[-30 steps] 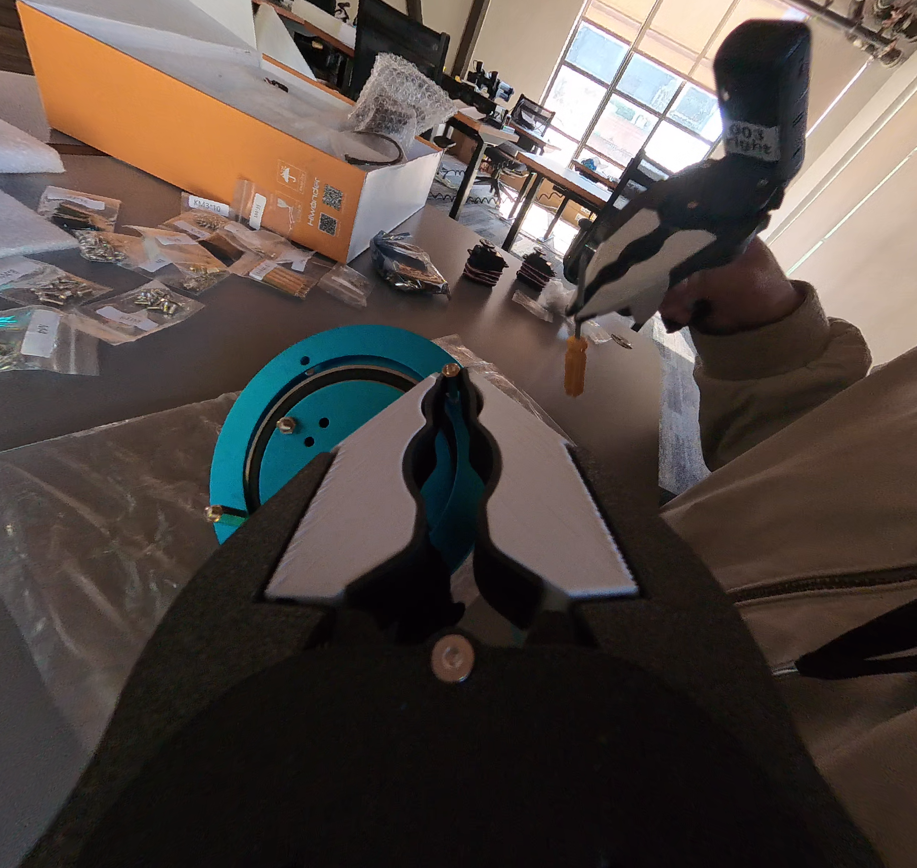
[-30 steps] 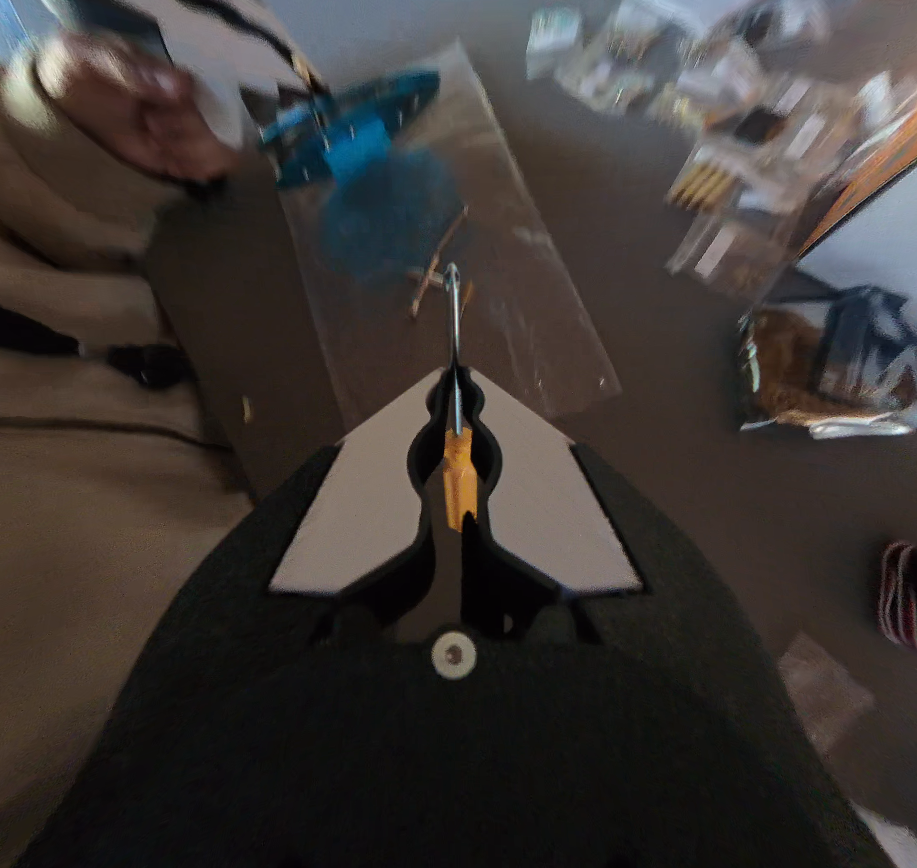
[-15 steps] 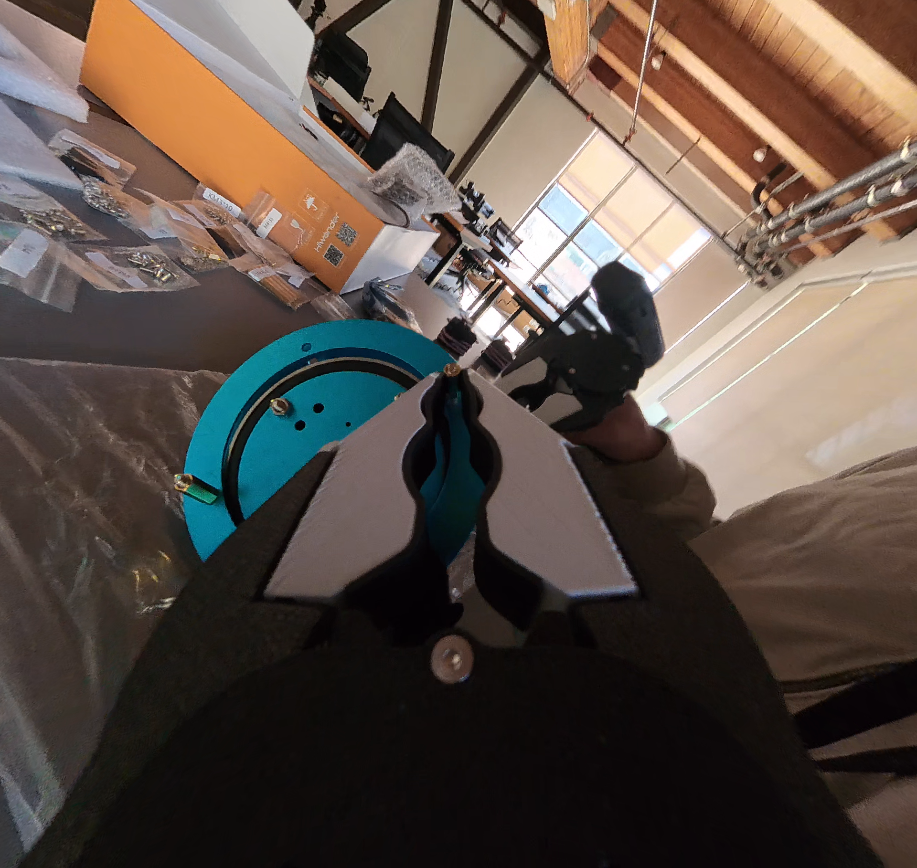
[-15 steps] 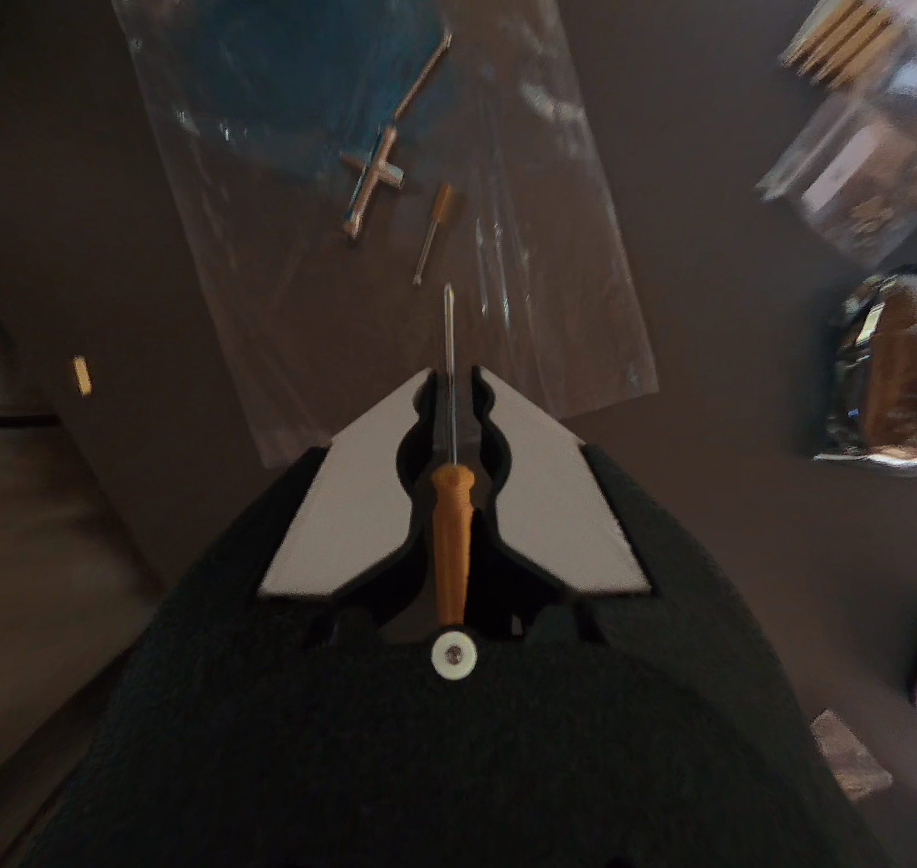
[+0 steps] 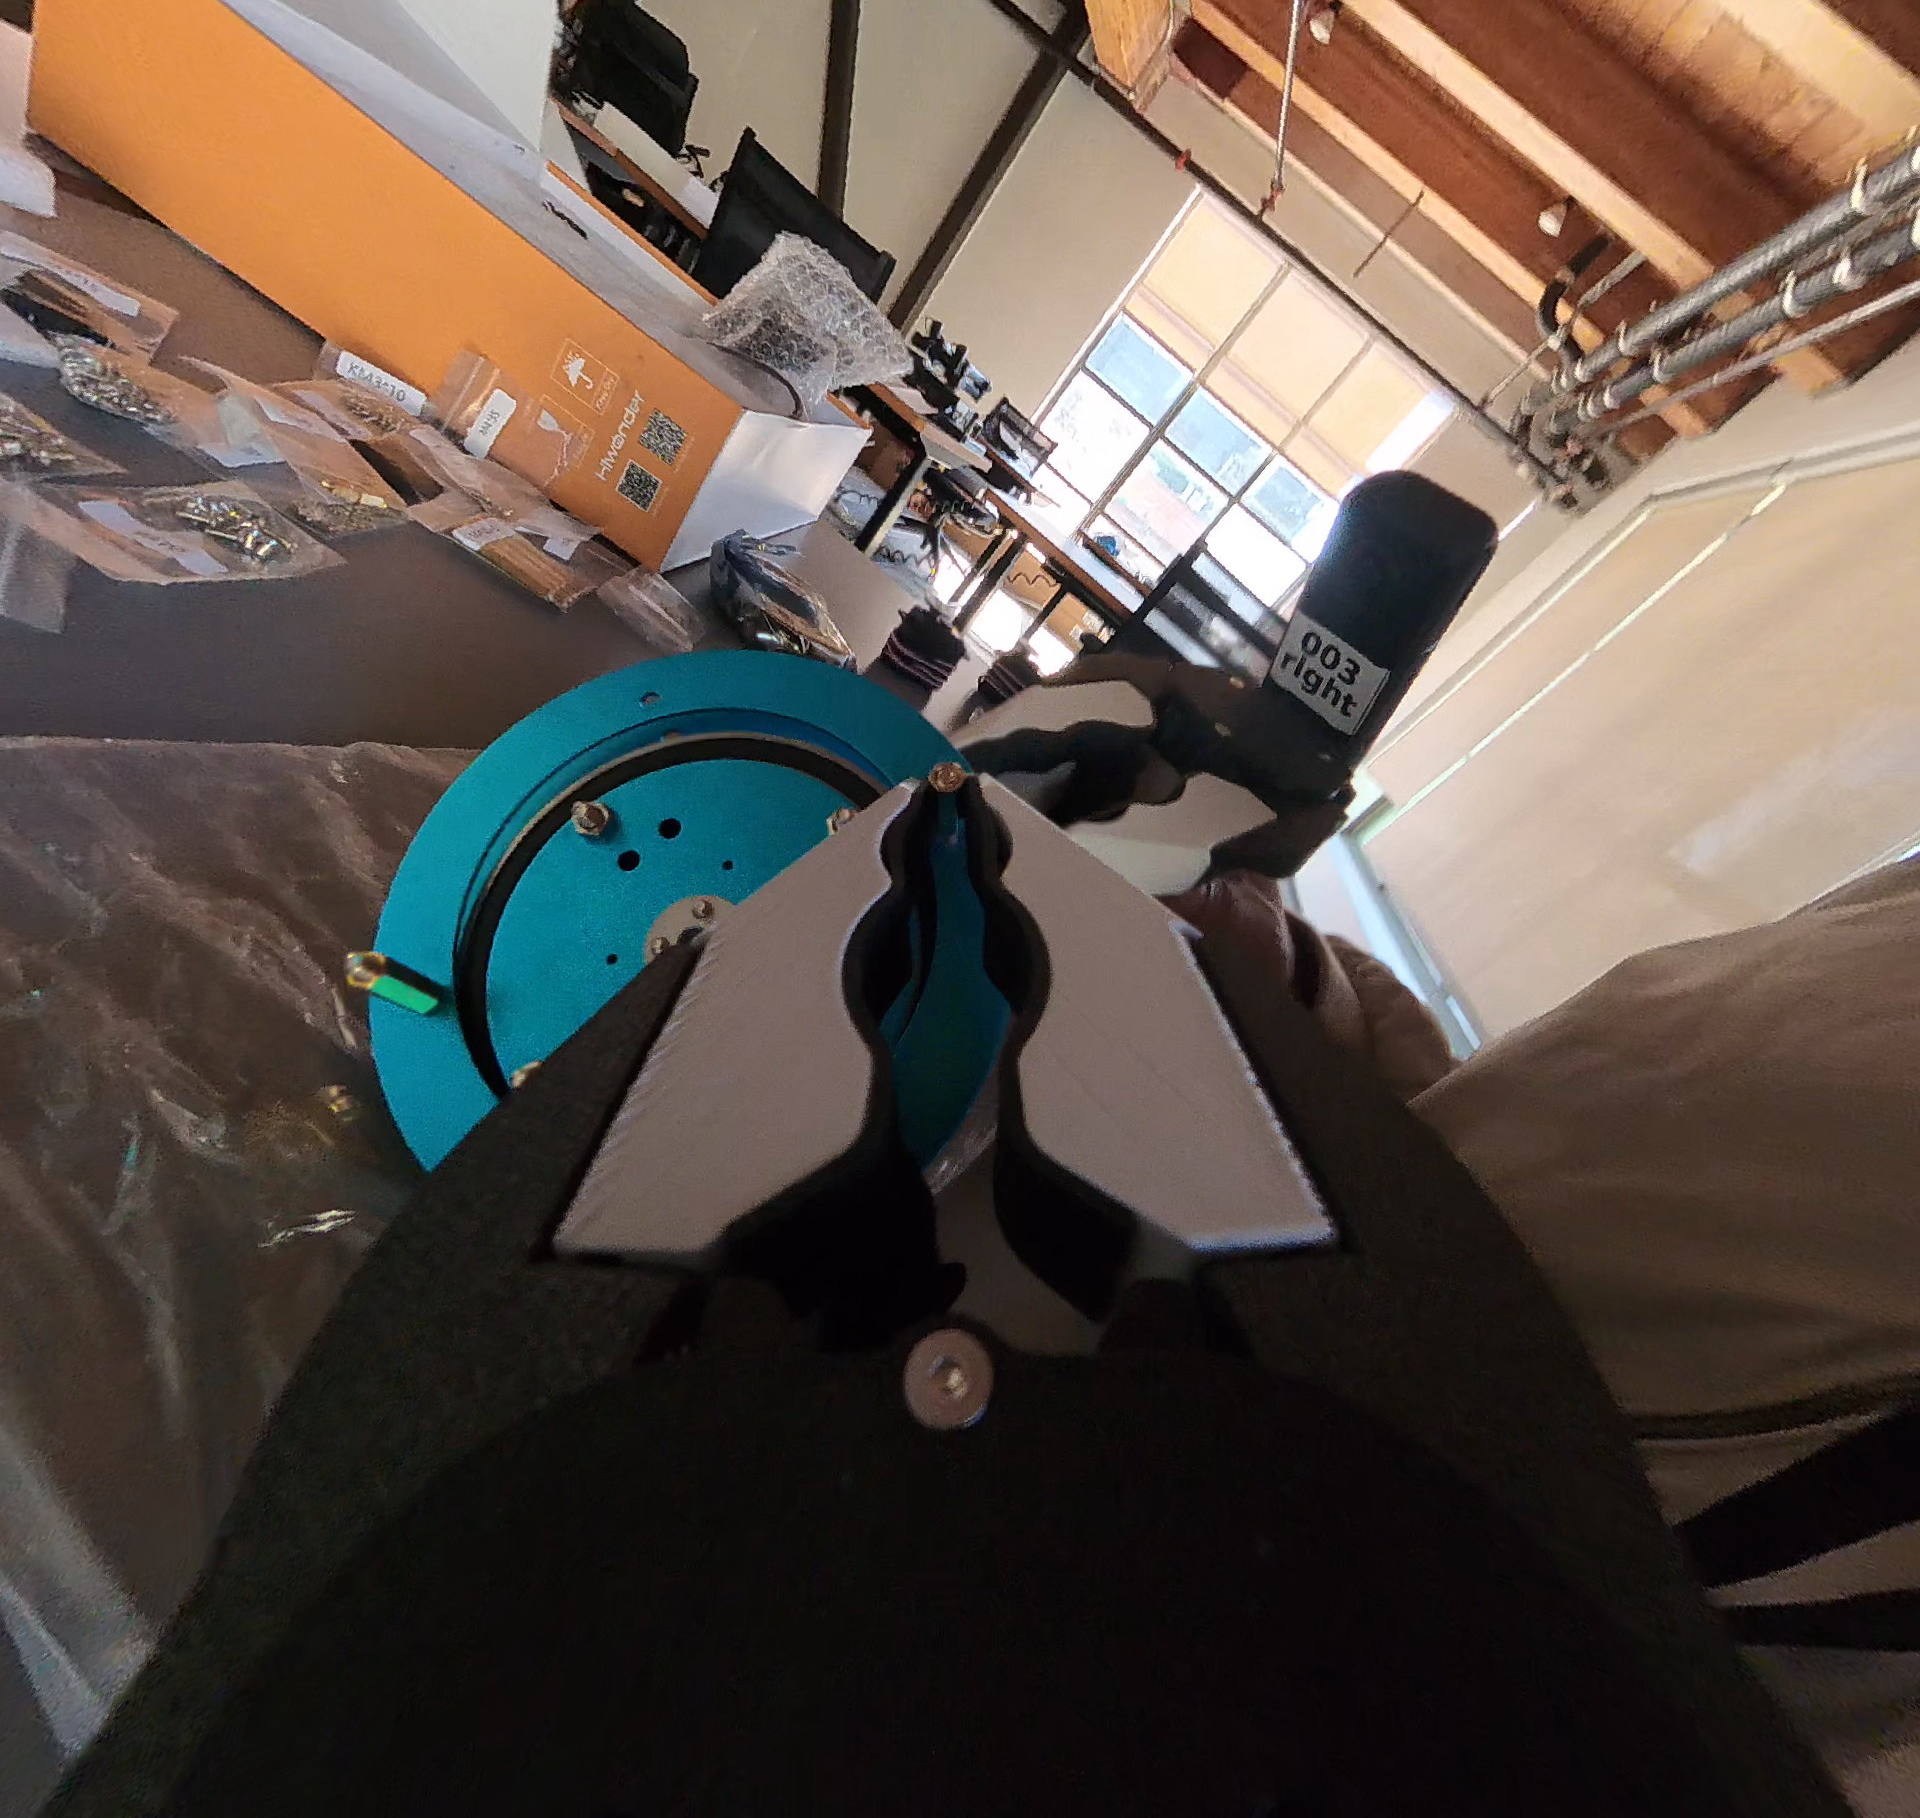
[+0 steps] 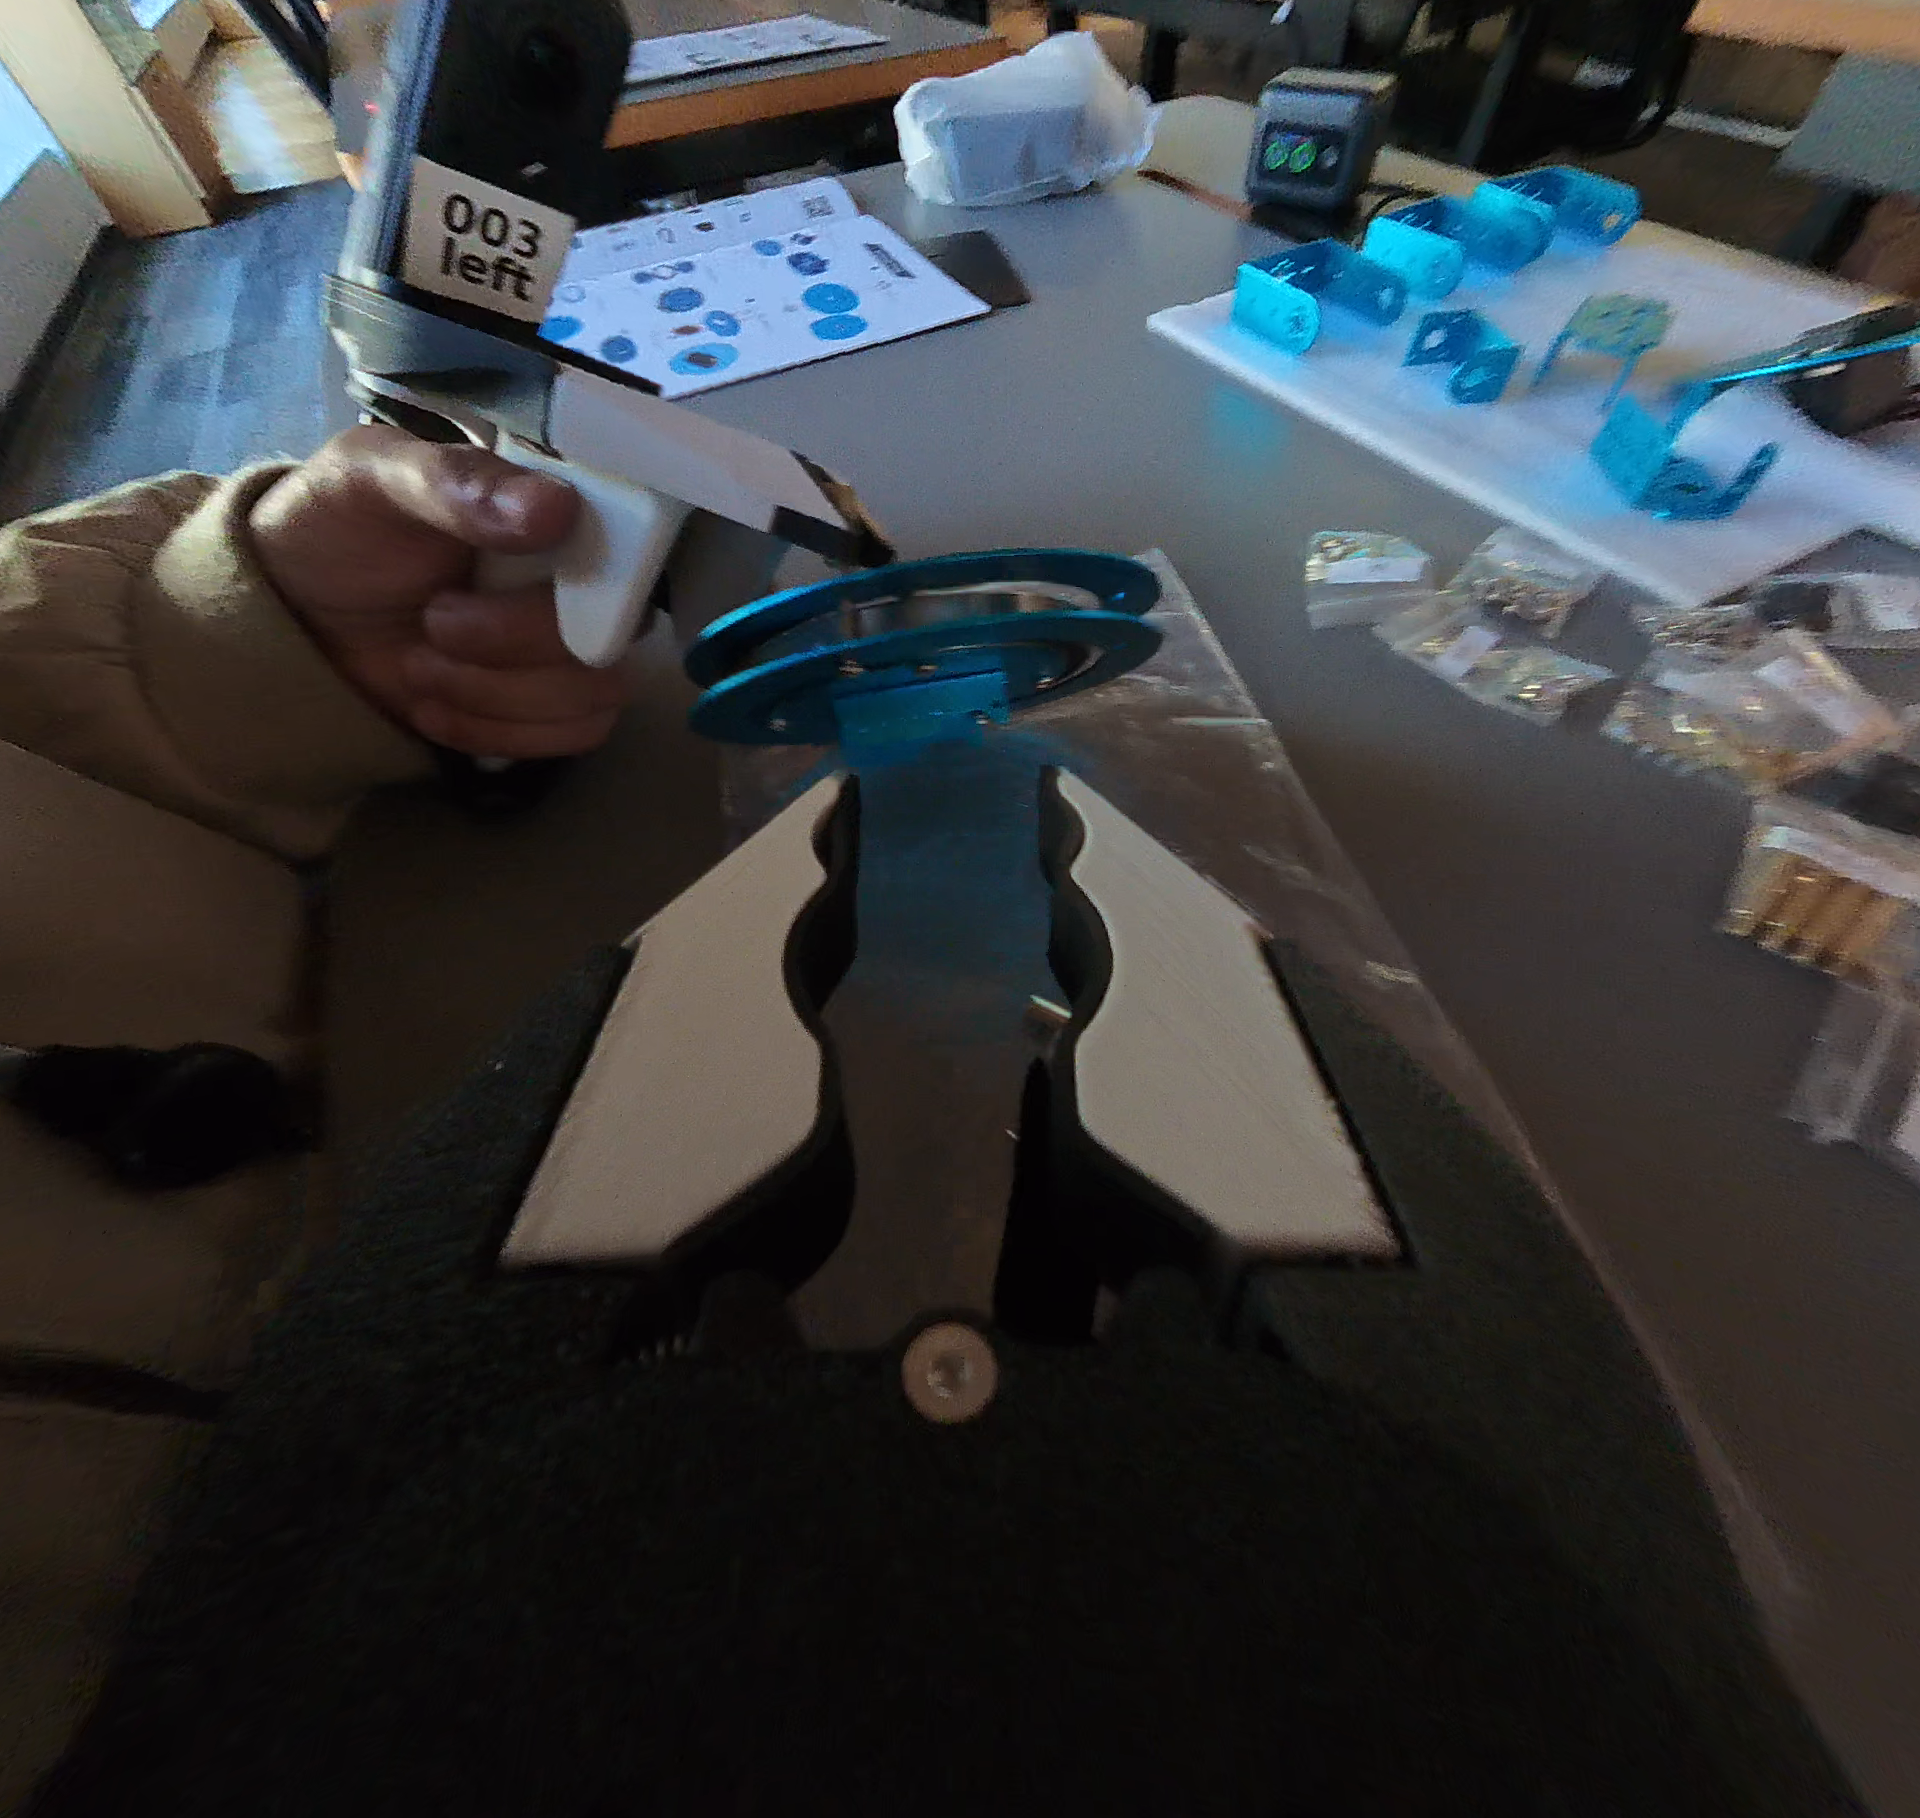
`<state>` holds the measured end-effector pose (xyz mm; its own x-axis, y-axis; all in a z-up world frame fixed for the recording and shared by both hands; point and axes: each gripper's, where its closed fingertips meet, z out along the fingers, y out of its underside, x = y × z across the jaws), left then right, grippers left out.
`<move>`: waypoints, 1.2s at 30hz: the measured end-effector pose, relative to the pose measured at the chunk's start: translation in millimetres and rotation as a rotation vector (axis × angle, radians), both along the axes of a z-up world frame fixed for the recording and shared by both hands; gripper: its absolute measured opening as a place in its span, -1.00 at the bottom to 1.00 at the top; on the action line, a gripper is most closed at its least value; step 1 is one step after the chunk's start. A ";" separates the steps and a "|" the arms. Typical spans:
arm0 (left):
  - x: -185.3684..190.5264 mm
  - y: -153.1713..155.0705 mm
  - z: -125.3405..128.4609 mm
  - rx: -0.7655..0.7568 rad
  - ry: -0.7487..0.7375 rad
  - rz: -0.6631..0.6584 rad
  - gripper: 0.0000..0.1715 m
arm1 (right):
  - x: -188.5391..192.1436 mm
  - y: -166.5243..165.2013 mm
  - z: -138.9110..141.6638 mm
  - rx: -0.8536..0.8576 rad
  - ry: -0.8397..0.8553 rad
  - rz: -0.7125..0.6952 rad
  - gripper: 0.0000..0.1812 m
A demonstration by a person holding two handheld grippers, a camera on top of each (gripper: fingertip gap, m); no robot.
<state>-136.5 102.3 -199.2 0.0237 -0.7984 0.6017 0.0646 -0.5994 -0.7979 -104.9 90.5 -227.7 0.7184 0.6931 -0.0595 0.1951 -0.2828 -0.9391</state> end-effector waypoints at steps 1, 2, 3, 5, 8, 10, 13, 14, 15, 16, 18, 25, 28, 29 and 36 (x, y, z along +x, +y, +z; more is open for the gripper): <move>0.5 -2.2 -1.1 0.024 0.010 -0.006 -0.96 | 6.0 0.1 -0.6 0.023 -0.004 -0.022 -0.63; 1.0 -4.1 -2.1 0.034 0.014 -0.015 -0.96 | 10.0 -1.1 2.9 0.047 0.003 -0.041 -0.63; 1.3 -4.3 -2.3 0.033 0.014 -0.016 -0.96 | 12.1 -3.3 9.6 0.082 0.019 -0.055 -0.65; 1.1 -3.9 -2.3 0.030 0.011 -0.017 -0.96 | 14.6 -7.1 21.1 0.152 0.047 -0.084 -0.66; 2.0 -7.4 -4.3 0.025 0.019 -0.037 -0.96 | 10.4 -13.9 22.3 0.184 0.030 -0.073 -0.66; 2.2 -8.3 -4.9 0.035 0.026 -0.034 -0.96 | 5.8 -17.5 18.2 0.184 -0.007 -0.060 -0.67; 3.3 -11.9 -7.0 0.050 0.045 -0.040 -0.96 | -1.9 -23.0 11.1 0.190 -0.076 -0.038 -0.70; 3.9 -13.6 -8.1 0.055 0.054 -0.045 -0.95 | -2.5 -24.6 8.4 0.193 -0.102 -0.043 -0.72; 4.2 -14.8 -8.6 0.062 0.060 -0.047 -0.95 | -2.4 -26.0 5.6 0.196 -0.127 -0.049 -0.72; 4.0 -14.9 -8.3 0.068 0.059 -0.043 -0.96 | -2.8 -28.0 4.2 0.201 -0.144 -0.048 -0.73; 3.2 -14.2 -7.6 0.061 0.050 -0.042 -0.96 | -4.2 -31.6 4.8 0.218 -0.151 -0.042 -0.72; 8.2 -18.9 -13.2 0.057 0.085 -0.082 -0.95 | 4.4 -31.7 7.3 0.232 -0.147 -0.084 -0.63; 6.9 -17.7 -12.0 0.056 0.075 -0.075 -0.96 | 7.9 -32.6 8.7 0.225 -0.125 -0.085 -0.64; 6.5 -17.4 -11.7 0.057 0.073 -0.072 -0.96 | 8.0 -32.9 10.0 0.225 -0.113 -0.082 -0.64; 4.7 -15.5 -10.4 0.045 0.057 -0.067 -0.95 | 8.1 -30.3 5.9 0.197 -0.114 -0.083 -0.65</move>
<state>-131.8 86.8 -209.6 0.0027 -0.8253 0.5647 -0.0212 -0.5647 -0.8250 -96.8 60.2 -221.8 0.7678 0.6213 0.1561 0.2869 -0.1156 -0.9509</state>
